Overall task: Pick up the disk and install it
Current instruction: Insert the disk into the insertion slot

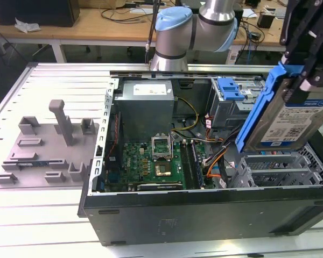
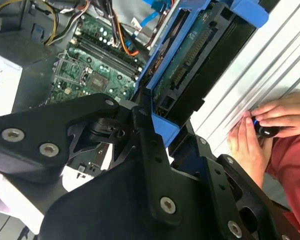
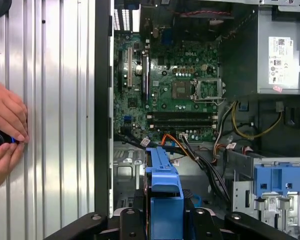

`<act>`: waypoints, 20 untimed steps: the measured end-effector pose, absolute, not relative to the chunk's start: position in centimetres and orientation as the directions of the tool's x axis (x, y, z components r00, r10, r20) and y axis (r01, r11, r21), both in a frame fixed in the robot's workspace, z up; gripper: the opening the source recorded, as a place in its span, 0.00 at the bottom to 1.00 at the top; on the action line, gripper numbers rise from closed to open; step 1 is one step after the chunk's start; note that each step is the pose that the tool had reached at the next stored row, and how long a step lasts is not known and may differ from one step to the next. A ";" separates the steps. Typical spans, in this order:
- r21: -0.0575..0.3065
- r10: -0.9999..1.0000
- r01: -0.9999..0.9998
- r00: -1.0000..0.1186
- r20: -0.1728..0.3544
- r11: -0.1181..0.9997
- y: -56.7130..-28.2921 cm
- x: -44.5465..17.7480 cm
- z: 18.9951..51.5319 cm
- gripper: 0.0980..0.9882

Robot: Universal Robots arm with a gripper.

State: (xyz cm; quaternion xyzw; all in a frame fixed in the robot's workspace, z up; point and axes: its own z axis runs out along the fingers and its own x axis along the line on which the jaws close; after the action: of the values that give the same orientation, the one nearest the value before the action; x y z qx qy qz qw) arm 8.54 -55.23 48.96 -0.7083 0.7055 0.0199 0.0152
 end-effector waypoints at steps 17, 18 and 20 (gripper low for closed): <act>0.007 -0.999 -1.000 0.003 -0.050 -0.003 -55.1 10.8 48.9 0.30; 0.007 -0.999 -1.000 0.003 -0.050 -0.003 -55.1 10.8 48.9 0.30; 0.007 -0.999 -1.000 0.003 -0.050 -0.003 -55.0 10.8 48.9 0.30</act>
State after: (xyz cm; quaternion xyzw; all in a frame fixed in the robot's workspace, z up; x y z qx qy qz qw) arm 10.83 -54.98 48.87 -0.7080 0.7058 0.0199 0.0152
